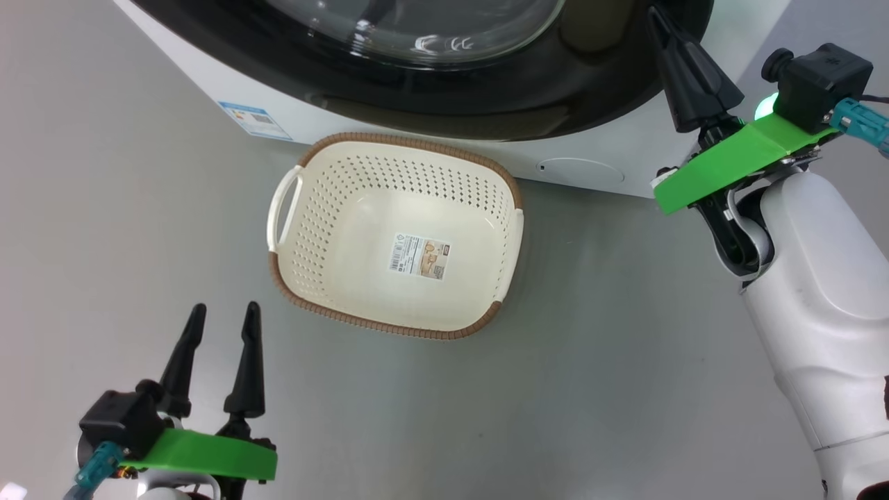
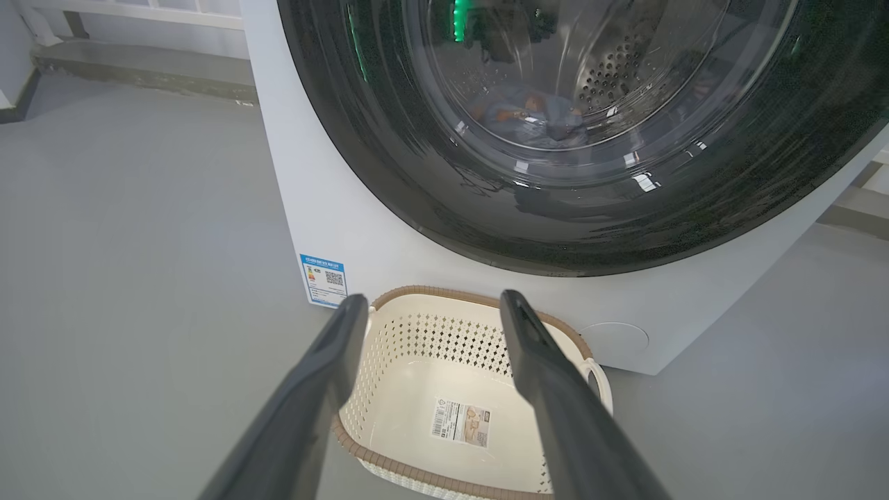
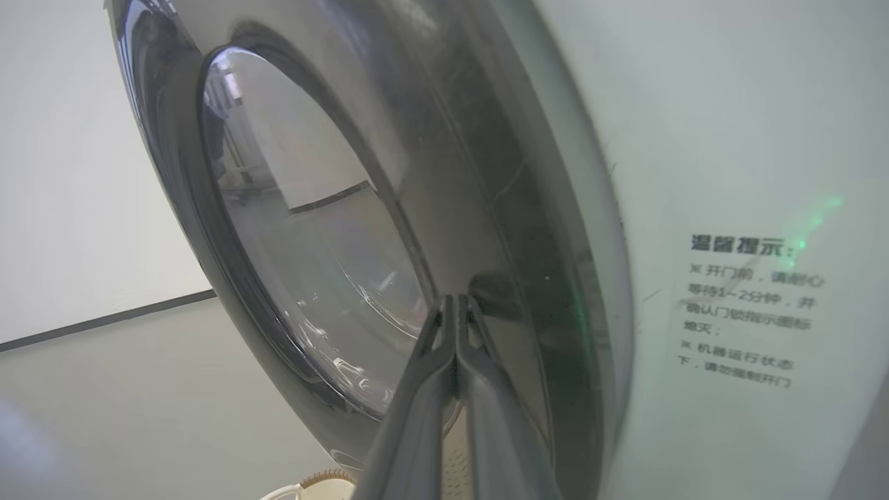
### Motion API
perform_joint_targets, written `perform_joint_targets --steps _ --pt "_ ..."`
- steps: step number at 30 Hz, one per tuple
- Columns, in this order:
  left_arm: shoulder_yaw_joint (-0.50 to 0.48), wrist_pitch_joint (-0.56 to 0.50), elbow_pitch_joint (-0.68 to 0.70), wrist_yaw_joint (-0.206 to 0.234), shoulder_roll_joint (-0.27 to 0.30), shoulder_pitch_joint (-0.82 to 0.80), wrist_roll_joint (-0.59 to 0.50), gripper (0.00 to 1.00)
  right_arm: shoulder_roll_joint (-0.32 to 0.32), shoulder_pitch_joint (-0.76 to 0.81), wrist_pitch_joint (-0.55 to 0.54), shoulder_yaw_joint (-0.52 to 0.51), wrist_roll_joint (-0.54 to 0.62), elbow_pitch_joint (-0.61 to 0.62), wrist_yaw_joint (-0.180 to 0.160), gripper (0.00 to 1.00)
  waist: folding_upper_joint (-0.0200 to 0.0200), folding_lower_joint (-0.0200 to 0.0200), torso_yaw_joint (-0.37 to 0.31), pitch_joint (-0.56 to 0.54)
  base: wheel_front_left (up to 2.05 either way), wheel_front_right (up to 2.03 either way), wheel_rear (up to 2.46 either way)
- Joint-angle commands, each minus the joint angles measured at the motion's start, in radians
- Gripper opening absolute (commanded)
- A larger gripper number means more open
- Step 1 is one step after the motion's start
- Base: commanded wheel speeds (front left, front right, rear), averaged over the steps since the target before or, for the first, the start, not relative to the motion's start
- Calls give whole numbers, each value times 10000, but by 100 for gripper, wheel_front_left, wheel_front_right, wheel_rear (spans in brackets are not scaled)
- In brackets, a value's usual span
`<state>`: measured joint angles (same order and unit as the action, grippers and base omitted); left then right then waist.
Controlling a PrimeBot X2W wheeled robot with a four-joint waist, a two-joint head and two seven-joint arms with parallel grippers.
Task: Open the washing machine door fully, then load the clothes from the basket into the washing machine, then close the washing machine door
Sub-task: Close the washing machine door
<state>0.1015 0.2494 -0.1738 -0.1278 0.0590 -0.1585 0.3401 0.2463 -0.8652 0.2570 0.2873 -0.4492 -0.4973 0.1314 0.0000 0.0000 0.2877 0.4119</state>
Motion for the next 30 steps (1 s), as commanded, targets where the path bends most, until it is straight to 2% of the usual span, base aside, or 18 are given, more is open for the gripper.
perform_joint_targets --steps 1,9,17,18,19,20,21,22,30 --pt "-309 124 240 -29 190 -288 86 100 -123 -310 48 -184 171 186 -7 0 0 0 53 66 0 0 0" --pt "-331 124 232 -29 218 -351 79 100 -289 -399 48 -373 367 154 -7 0 0 0 34 70 0 0 0" --pt "-333 124 58 -29 314 -196 34 100 -302 421 48 310 294 192 -7 1 0 0 -205 -453 0 0 0" --pt "-340 124 30 -29 329 -173 29 100 -295 570 48 386 273 220 -7 12 0 0 -246 -537 0 0 0" --pt "-345 124 6 -29 350 -147 29 100 -283 717 48 431 249 262 -7 29 0 0 -284 -619 0 0 0" --pt "-346 124 -26 -29 382 -116 37 100 -273 883 48 459 227 313 -7 54 0 0 -329 -713 0 0 0" --pt "-359 124 -65 -29 424 -82 52 100 -266 1055 48 490 209 353 -7 92 0 0 -385 -802 0 0 0" --pt "-354 124 -96 -29 477 -52 74 100 -262 1225 48 503 193 402 -7 100 0 0 -443 -891 0 0 0" --pt "-374 124 -255 -29 911 225 160 100 -302 2641 48 419 175 717 -7 100 0 0 -1098 -1591 0 0 0"
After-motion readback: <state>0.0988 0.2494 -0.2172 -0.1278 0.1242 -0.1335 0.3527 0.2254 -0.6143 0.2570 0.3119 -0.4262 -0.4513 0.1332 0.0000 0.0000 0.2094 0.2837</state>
